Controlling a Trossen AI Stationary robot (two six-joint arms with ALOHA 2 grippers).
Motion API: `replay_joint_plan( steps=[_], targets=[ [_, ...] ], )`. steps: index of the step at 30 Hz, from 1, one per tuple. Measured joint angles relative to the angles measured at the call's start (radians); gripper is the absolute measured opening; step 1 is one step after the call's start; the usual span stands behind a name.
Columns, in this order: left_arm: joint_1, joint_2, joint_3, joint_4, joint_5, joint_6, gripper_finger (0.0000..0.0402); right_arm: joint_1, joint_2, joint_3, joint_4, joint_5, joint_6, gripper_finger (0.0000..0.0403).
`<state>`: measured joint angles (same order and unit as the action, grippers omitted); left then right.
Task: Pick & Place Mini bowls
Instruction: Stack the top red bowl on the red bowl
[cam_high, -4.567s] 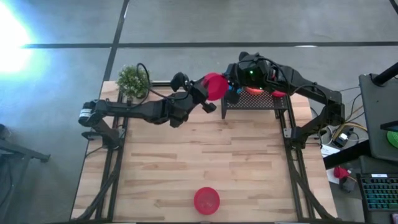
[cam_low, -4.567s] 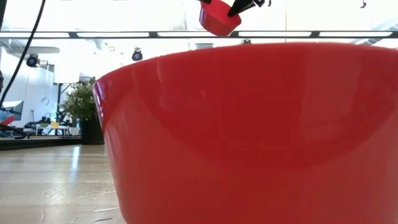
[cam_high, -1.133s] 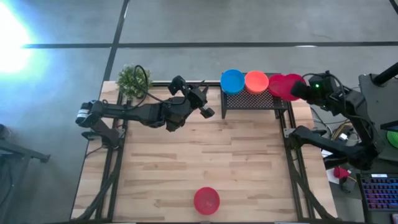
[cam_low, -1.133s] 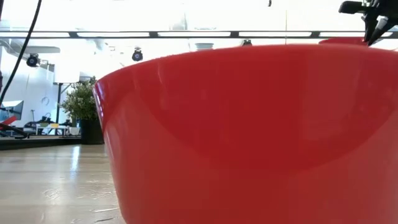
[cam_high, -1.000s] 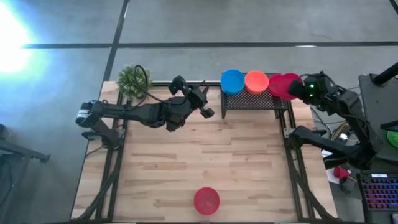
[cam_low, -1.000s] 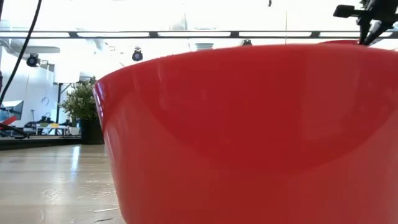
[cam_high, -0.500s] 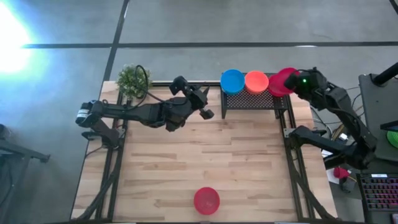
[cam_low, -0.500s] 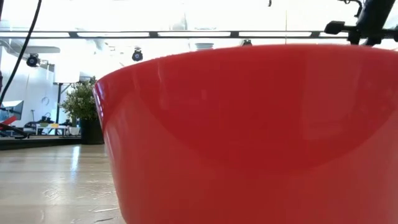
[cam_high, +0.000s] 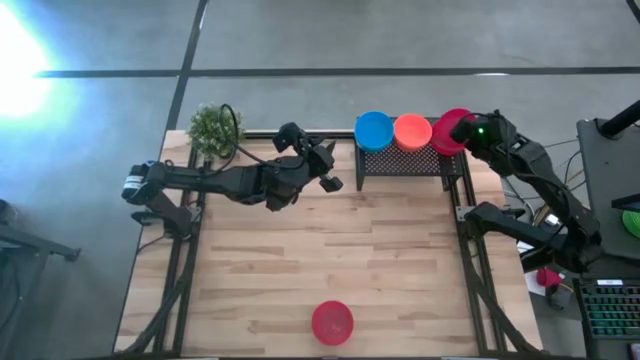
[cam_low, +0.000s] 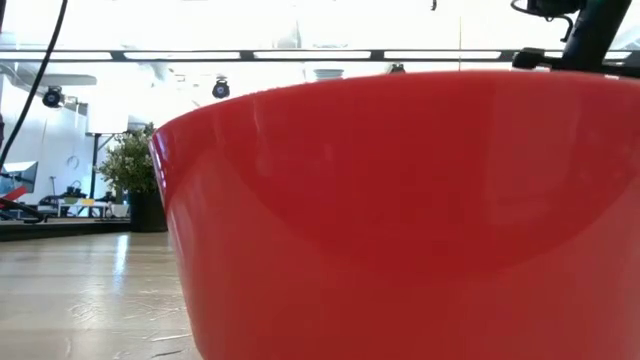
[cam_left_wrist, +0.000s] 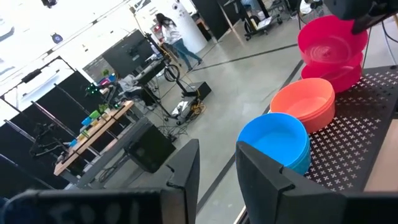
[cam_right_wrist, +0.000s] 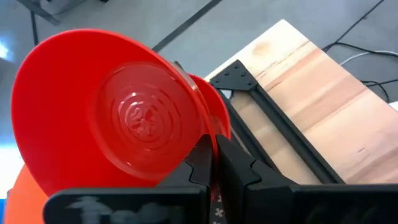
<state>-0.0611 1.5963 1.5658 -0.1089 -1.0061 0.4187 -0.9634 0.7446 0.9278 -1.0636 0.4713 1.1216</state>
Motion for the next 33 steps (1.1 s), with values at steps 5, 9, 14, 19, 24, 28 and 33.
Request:
replay_joint_plan(
  steps=[5,9,14,19,24,28,33],
  targets=[
    [0.001,0.000,0.000,0.000,0.000,0.000,0.0101,0.000,0.012,-0.019,-0.001,0.001,0.000,0.0011],
    [0.001,0.000,0.000,0.000,0.000,0.001,0.0101,0.001,0.011,-0.019,0.007,0.004,-0.003,0.0011],
    [0.001,0.000,0.000,0.000,-0.001,0.001,0.0101,0.000,0.012,-0.021,0.008,0.003,-0.023,0.0011],
    [0.001,0.000,0.000,0.000,-0.001,0.001,0.0101,0.001,0.012,-0.022,0.008,0.002,-0.022,0.0014],
    [0.001,0.000,0.000,0.000,-0.001,0.001,0.0101,0.001,0.012,-0.022,0.008,-0.001,-0.025,0.0039],
    [0.001,0.000,0.000,0.000,-0.001,0.001,0.0101,0.001,0.012,-0.022,0.008,0.000,-0.025,0.0068],
    [0.001,0.000,0.000,0.000,-0.001,0.001,0.0101,0.001,0.010,-0.023,0.052,0.000,-0.079,0.0104]
  ],
)
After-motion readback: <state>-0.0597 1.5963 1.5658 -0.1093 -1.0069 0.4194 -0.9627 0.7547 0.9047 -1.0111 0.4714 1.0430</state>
